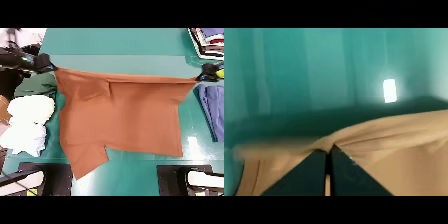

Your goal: Fold the shirts.

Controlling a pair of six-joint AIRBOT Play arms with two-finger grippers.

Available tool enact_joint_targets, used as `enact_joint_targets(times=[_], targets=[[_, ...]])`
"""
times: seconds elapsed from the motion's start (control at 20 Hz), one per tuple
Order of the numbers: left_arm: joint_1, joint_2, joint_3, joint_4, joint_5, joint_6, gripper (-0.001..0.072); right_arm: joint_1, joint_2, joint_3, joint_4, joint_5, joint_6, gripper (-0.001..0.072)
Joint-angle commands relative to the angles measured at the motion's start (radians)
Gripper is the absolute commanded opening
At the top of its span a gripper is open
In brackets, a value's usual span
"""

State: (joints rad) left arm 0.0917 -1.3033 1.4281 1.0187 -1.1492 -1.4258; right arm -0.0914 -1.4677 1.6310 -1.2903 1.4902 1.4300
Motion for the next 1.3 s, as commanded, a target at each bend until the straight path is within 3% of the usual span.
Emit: enact_joint_targets(times=[0.0, 0.2, 0.35, 0.5, 0.65, 0.75, 1.1, 1.15, 1.2, 1.25], targets=[[0.001, -0.205, 0.025, -0.025, 0.171, 0.023, 0.0023, 0.009, -0.209, 0.073, -0.011, -0.074, 0.002, 0.0013], [0.001, -0.364, 0.220, -0.031, 0.180, 0.040, 0.0022, 0.017, -0.328, 0.271, -0.011, -0.079, 0.052, 0.0013], [0.002, -0.375, 0.272, -0.031, 0.191, 0.039, 0.0023, 0.036, -0.344, 0.360, -0.014, -0.077, 0.052, 0.0013], [0.002, -0.374, 0.307, -0.024, 0.060, 0.040, 0.0023, 0.059, -0.327, 0.354, -0.023, -0.047, 0.051, 0.0013], [0.001, -0.374, 0.295, 0.052, -0.127, 0.037, 0.0022, 0.072, -0.267, 0.232, -0.022, -0.037, 0.052, 0.0013], [0.001, -0.374, 0.254, 0.105, -0.177, 0.016, 0.0022, 0.085, -0.209, 0.100, -0.021, -0.050, 0.067, 0.0013], [0.001, -0.374, 0.011, 0.095, -0.169, 0.019, 0.0027, 0.156, -0.056, -0.255, -0.012, -0.211, 0.072, 0.0014], [0.001, -0.374, -0.006, 0.096, -0.172, 0.019, 0.0178, 0.157, -0.043, -0.280, -0.011, -0.222, 0.072, 0.0054], [0.002, -0.374, -0.012, 0.096, -0.181, 0.016, 0.0431, 0.156, -0.036, -0.289, -0.011, -0.220, 0.072, 0.0287], [0.002, -0.369, -0.012, 0.097, -0.196, 0.011, 0.0468, 0.156, -0.026, -0.289, -0.011, -0.207, 0.072, 0.0418]])
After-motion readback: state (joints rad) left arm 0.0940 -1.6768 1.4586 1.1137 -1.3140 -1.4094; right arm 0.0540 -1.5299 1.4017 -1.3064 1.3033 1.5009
